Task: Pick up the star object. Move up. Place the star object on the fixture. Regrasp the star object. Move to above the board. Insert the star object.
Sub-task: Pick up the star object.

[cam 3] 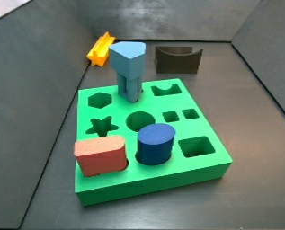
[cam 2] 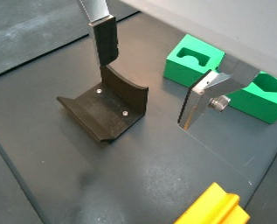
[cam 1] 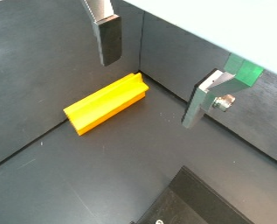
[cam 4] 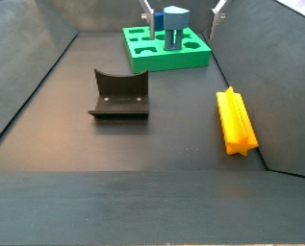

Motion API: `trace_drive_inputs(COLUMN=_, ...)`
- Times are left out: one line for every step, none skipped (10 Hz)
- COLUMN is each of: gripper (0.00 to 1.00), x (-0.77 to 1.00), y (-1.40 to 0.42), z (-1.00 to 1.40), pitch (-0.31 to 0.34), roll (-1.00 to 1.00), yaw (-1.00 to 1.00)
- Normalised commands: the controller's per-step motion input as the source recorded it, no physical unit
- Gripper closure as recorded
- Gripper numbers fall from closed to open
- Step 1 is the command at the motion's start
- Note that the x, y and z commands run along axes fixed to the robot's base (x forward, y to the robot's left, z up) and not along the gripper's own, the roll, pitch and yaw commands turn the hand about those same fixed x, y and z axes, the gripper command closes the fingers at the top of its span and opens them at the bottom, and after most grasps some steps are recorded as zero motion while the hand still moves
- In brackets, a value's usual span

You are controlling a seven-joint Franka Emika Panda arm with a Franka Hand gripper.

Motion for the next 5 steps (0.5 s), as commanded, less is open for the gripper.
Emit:
trace_drive_inputs(gripper=0.00, x=-0.22, y=0.06, z=-0.13, pitch=-0.001, roll=0.00, yaw=0.00)
trace_drive_inputs(gripper=0.00, x=-0.64, y=0.27, z=-0.27, pitch=-0.063, roll=0.00, yaw=-0.10)
trace_drive_inputs(gripper=0.00, x=-0.93, y=0.33, z=-0.37, pitch=-0.139, roll=0.01, yaw=-0.20)
trace_drive_inputs(gripper=0.00, x=-0.97, y=0.33, z=-0.41, pitch=-0.150, roll=0.01, yaw=-0.24)
trace_drive_inputs(gripper=0.00, x=-0.97, y=0.33, z=-0.41, pitch=-0.140, roll=0.01, yaw=-0.26)
